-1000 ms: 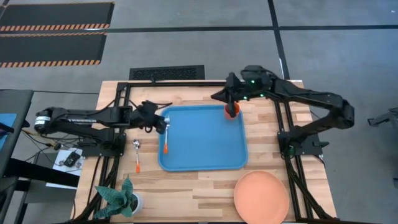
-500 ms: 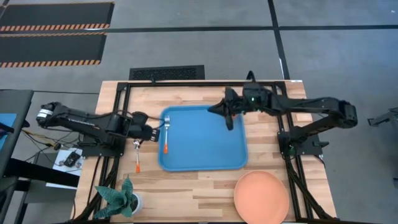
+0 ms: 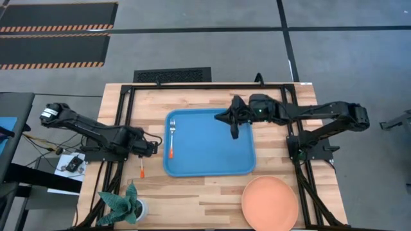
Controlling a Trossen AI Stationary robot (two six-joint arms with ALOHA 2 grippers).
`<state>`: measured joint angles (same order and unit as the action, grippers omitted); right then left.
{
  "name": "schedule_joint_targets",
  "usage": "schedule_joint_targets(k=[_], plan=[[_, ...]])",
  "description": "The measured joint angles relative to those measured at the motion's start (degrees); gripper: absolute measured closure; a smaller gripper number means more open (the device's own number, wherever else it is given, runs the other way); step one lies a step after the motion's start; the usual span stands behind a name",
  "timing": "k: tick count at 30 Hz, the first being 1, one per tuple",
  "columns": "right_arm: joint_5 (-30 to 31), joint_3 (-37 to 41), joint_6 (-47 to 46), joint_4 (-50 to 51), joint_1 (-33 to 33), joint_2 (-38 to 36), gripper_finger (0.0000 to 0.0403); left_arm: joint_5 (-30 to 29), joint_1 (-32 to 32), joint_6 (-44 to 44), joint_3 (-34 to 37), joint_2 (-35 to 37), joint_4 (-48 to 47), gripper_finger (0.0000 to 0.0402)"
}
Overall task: Pick and place plate/cup/fork/spoon on tray
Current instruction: Put the orange spoon to the right of the orange fork on the blue serving tray
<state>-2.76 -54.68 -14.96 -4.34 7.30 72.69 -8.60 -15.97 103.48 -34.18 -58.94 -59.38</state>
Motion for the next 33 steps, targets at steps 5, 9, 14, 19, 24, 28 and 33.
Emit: schedule_joint_targets(k=[5,9,14,19,24,28,33], plan=[[0.13,0.00,-0.20,0.03,0.38,0.00,0.0393,2.45,-0.15,3.32,0.49,-2.83,0.43,0.0348],[0.07,0.00,-0.20,0.14,0.36,0.00,0.0393,6.43,-0.17,3.72,0.47,-7.02,0.80,0.0300],[0.07,0.00,-0.18,0.07,0.38,0.00,0.0393,9.80,0.01,3.92,0.45,-12.83,4.00,0.0261],[-0.13,0.00,-0.11,0.05,0.38,0.02,0.0392,12.86,0.02,3.93,0.45,-17.61,6.80,0.0264],[-0.13,0.00,-0.07,0.13,0.38,0.02,0.0392,13.98,0.09,4.22,0.19,-19.87,7.00,0.0279],[-0.16,0.00,-0.02,0.21,0.21,0.02,0.0392,12.84,0.05,4.29,0.23,-19.82,7.61,0.0292],[-0.34,0.00,0.08,0.59,0.18,0.02,0.0392,12.13,0.00,3.90,0.30,-19.82,9.00,0.0329]])
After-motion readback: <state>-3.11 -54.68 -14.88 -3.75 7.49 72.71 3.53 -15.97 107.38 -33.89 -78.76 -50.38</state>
